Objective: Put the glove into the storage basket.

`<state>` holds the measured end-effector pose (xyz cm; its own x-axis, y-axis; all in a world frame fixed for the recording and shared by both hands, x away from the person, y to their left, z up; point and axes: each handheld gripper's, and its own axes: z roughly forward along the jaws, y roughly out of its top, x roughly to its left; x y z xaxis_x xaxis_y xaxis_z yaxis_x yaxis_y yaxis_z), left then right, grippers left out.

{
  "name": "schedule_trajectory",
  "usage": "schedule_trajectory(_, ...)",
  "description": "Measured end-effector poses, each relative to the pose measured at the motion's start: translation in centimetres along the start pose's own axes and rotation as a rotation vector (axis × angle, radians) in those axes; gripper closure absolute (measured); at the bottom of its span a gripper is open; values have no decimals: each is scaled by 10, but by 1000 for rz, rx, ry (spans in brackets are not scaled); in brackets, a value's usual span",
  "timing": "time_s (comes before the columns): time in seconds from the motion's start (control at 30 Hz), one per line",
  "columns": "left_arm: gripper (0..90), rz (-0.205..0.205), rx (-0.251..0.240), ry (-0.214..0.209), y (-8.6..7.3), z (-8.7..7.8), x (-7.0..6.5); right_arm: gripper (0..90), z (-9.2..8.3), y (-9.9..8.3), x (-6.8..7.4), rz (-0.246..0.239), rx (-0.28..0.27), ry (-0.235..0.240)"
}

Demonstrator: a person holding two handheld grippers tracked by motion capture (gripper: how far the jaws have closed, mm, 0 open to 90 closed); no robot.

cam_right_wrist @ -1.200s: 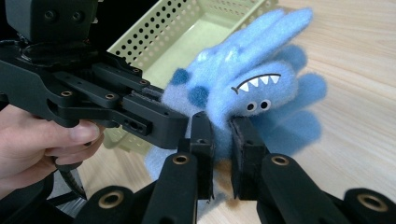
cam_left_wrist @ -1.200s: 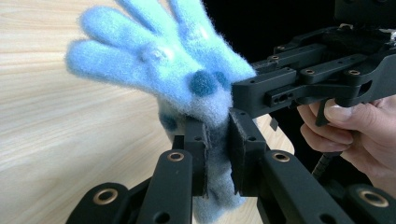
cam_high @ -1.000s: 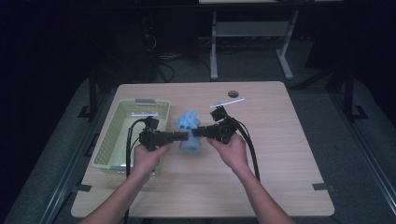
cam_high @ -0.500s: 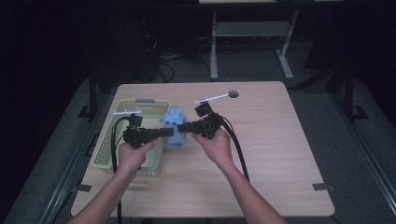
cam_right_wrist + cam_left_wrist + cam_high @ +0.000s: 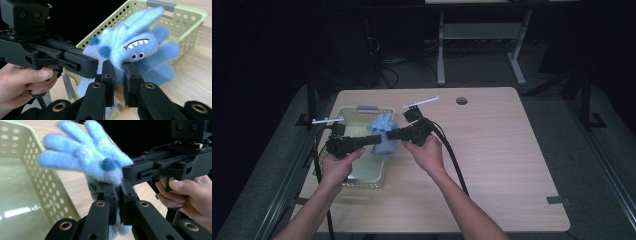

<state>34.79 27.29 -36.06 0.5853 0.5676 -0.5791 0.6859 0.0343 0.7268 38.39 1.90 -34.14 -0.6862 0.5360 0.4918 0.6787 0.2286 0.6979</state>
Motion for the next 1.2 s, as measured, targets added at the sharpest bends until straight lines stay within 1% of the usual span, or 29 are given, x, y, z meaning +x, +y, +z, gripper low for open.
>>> schedule_trajectory(0.03,860,-7,-5,2,0,-2,1,808,2,1,1,0,0,2)
schedule_trajectory(0.07,860,-7,-5,2,0,-2,1,808,2,1,1,0,0,2)
schedule_trajectory(0.2,860,-8,-17,11,0,-12,5,808,10,5,6,-11,3,13)
schedule_trajectory(0.23,860,-14,-22,16,0,-15,6,808,12,7,7,-10,6,17)
schedule_trajectory(0.27,860,-16,-23,22,0,-20,8,808,18,9,10,-20,2,23)
schedule_trajectory(0.33,860,-18,-25,35,0,-25,11,808,23,11,11,-22,6,27)
schedule_trajectory(0.37,860,-18,-25,35,0,-25,11,808,23,11,11,-22,6,27)
schedule_trajectory(0.4,860,-30,-31,44,-1,-30,13,808,30,13,14,-21,13,33)
schedule_trajectory(0.47,860,-30,-33,48,-1,-32,15,808,33,14,15,-22,16,33)
schedule_trajectory(0.5,860,-41,-38,54,-2,-35,17,807,40,17,16,-25,20,40)
schedule_trajectory(0.53,860,-39,-37,59,-2,-36,19,806,42,17,16,-25,23,43)
schedule_trajectory(0.57,860,-52,-41,70,-3,-40,23,805,46,18,17,-26,25,45)
schedule_trajectory(0.67,859,-60,-43,84,-4,-44,28,805,53,20,18,-25,31,50)
schedule_trajectory(0.7,860,-64,-34,102,-5,-47,32,805,62,21,18,-21,41,51)
schedule_trajectory(0.73,859,-64,-34,102,-5,-47,32,805,66,21,17,-19,45,52)
schedule_trajectory(0.77,859,-67,-32,110,-6,-48,35,805,66,21,17,-19,45,52)
schedule_trajectory(0.8,859,-77,-24,130,-7,-49,40,805,76,20,16,-11,60,55)
schedule_trajectory(0.83,859,-77,-24,130,-7,-49,40,805,79,20,16,-10,65,54)
schedule_trajectory(0.87,859,-81,-11,140,-9,-50,44,805,79,20,16,-10,65,54)
schedule_trajectory(0.9,859,-91,-3,154,-11,-51,48,805,88,19,14,-2,82,55)
schedule_trajectory(0.93,859,-91,-3,154,-11,-51,48,805,88,19,14,-2,82,55)
schedule_trajectory(0.97,859,-106,8,170,-12,-51,53,801,95,17,13,6,96,53)
schedule_trajectory(1.0,858,-106,8,170,-12,-51,53,800,97,17,12,9,101,51)
schedule_trajectory(1.07,858,-114,23,186,-13,-50,56,798,100,16,12,5,108,49)
schedule_trajectory(1.1,858,-106,51,210,-14,-48,58,797,106,15,10,2,126,38)
schedule_trajectory(1.13,858,-106,51,210,-14,-48,58,793,108,15,10,2,133,35)
schedule_trajectory(1.17,859,-104,82,229,-14,-45,60,792,110,14,9,0,146,28)
schedule_trajectory(1.2,858,-109,94,241,-14,-44,61,785,111,13,9,5,159,25)
